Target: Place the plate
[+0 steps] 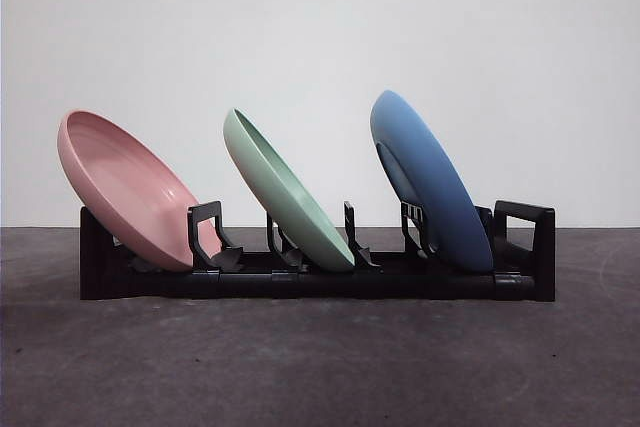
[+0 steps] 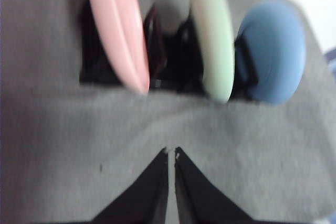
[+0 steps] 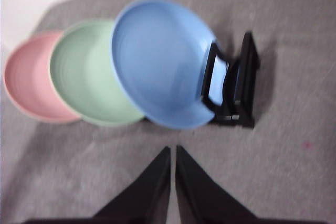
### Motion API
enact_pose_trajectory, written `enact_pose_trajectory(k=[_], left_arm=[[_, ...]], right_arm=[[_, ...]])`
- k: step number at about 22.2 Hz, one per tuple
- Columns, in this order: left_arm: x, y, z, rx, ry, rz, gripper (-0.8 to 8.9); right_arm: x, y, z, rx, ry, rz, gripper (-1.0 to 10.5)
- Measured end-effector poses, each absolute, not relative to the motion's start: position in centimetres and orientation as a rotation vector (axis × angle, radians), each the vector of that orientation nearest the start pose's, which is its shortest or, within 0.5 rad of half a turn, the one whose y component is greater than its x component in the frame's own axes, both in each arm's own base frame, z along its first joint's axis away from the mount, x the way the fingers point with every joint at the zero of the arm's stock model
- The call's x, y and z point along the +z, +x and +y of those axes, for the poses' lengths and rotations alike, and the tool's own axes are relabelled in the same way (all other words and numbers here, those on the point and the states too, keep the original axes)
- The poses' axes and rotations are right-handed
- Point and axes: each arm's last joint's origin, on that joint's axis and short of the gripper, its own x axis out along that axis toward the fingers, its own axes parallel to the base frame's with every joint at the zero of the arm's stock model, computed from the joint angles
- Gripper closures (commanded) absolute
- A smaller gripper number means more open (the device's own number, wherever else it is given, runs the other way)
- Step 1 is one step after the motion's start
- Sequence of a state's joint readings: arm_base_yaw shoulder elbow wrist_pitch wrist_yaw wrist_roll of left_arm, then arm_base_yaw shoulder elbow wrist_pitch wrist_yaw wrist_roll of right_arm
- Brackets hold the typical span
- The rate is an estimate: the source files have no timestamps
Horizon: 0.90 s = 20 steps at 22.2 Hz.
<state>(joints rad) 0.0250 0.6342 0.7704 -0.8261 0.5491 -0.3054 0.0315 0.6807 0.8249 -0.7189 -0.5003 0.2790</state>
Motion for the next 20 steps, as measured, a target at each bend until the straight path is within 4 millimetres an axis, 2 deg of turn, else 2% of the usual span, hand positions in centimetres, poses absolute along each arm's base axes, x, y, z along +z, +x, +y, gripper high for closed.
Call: enact_pose_trajectory(k=[3, 5, 7, 8, 12, 15, 20], left_arm=[[28.9, 12.3, -1.4, -0.4, -0.48, 0.86, 7.97], [28.3, 13.1, -1.5, -0.404, -0.47, 0.917, 7.26], [28.2, 13.5, -1.5, -0.407, -0.466, 0.924, 5.39], [28.2, 13.5, -1.5, -0.411, -0.46, 0.917, 4.96], [28.2, 13.5, -1.5, -0.416, -0.45, 0.912, 4.97], [28.3, 13.6, -1.5, -0.418, -0.448, 0.904, 5.0], [28.5, 13.8, -1.5, -0.424, -0.44, 0.871, 5.0]], right_arm=[[31.4, 13.6, 2.2, 0.462, 0.357, 0.723, 9.3], [30.7, 14.6, 2.6, 0.48, 0.327, 0.808, 9.0], [30.1, 15.4, 3.0, 0.5, 0.298, 0.848, 7.0], [29.9, 15.6, 3.1, 0.503, 0.287, 0.86, 6.3], [29.5, 16.4, 3.8, 0.512, 0.274, 0.917, 6.5], [31.0, 17.6, 4.7, 0.541, 0.269, 0.95, 6.8], [34.4, 22.7, 8.0, 0.62, 0.225, 0.963, 6.8]])
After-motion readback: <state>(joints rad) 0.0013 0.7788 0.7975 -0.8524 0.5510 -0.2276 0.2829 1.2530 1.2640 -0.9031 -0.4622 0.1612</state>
